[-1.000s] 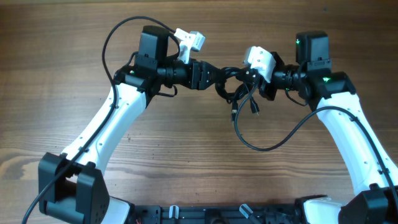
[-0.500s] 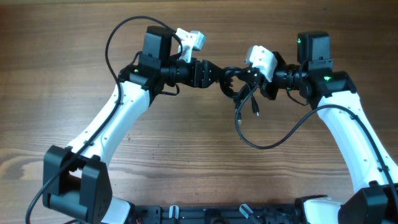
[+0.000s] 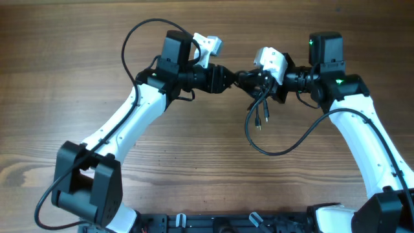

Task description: Untangle cables

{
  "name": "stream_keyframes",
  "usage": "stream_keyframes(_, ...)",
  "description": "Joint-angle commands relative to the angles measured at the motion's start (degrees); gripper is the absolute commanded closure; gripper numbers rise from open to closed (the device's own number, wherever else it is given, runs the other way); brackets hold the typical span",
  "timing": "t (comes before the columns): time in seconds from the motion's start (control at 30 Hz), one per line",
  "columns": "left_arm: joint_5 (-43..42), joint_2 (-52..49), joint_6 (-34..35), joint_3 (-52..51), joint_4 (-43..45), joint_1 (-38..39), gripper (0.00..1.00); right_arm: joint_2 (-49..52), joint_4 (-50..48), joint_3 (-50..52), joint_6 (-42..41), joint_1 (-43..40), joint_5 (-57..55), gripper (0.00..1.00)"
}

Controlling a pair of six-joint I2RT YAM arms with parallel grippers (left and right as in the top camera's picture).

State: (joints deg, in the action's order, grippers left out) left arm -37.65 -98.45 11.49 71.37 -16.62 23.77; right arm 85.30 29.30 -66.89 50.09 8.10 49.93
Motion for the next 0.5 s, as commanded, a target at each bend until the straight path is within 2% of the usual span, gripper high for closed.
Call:
stream_keyframes(0.0,1.1,-2.3,-0.1,0.2,1.7,4.3,0.46,-0.7,-3.0,-0.9,-4.3,3.2,17.0,0.96)
stream_keyframes(0.1,1.1,-2.3,-0.1,0.2,3.2,5.9,0.49,-0.7,-4.2,-0.9,-5.6,3.2,18.0,0.96)
stream_keyframes(0.13,1.1,-2.3,-0.1,0.2,3.8,6.2,0.59,-0.7,-4.3,-0.9,-5.6,3.2,17.9,0.96)
stream_keyframes(0.2,1.1,-2.3,0.0,0.2,4.7,6.3,0.88,-0.7,-4.2,-0.9,-5.9,3.2,17.9,0.95)
stream_keyframes(0.23,1.2,-2.3,1.0,0.2,5.4,6.3,0.96,-0.7,-4.3,-0.9,-6.9,3.2,17.9,0.96)
stream_keyframes(0.37,1.4,-2.3,2.7,0.2,8.5,5.2,0.96,-0.7,-4.4,-0.9,-9.9,3.2,17.1,0.96)
stream_keyframes(0.47,6.4,-2.3,7.4,0.2,8.6,3.2,0.96,-0.7,-4.9,-0.9,-17.5,3.2,9.1,0.96)
